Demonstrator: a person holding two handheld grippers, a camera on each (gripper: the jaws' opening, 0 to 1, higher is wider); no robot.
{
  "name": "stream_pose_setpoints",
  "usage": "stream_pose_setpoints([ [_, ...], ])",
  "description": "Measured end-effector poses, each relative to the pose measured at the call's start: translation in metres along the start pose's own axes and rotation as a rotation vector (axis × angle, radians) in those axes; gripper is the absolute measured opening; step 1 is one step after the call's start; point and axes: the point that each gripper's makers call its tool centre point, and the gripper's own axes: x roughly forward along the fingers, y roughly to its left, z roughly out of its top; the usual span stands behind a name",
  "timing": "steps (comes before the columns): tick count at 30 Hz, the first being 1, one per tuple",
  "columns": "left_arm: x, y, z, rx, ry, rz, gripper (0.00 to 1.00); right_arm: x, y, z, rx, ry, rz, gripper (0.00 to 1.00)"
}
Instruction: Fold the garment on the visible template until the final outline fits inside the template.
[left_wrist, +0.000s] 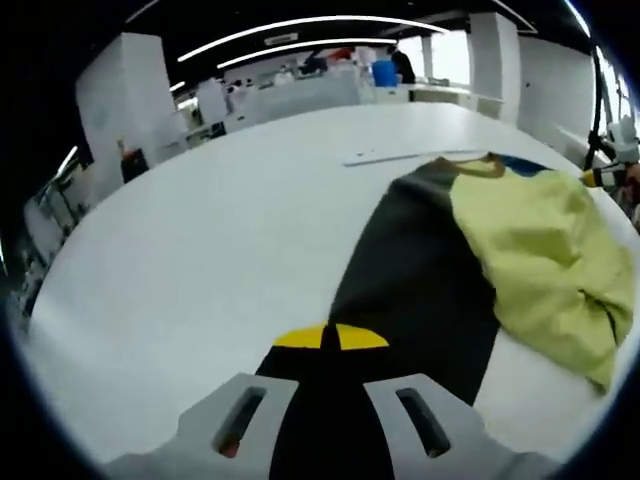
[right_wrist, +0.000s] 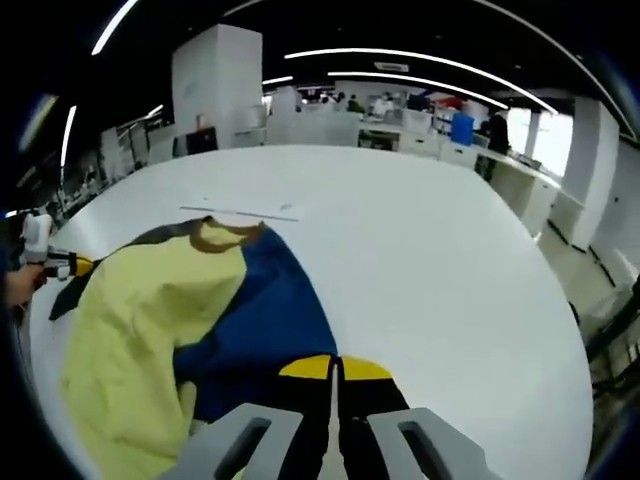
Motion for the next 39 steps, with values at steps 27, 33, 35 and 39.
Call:
stream_pose_setpoints([
  [27, 0.015, 0.027, 0.009, 0.062, 0.010, 0.062, 0.00, 0.033, -0.052, 0.015, -0.030, 0.035, -0.090, 0.00],
  [33, 0.017, 0.029, 0.010, 0.084, 0.011, 0.060, 0.00, 0.039, -0.059, 0.015, -0.068, 0.049, -0.114, 0.00],
  [35, 0.018, 0.030, 0.011, 0.085, 0.013, 0.059, 0.00, 0.040, -0.062, 0.015, -0.082, 0.048, -0.121, 0.00],
  [39, 0.019, 0.031, 0.012, 0.098, 0.016, 0.057, 0.00, 0.043, -0.067, 0.014, -0.082, 0.056, -0.130, 0.00],
])
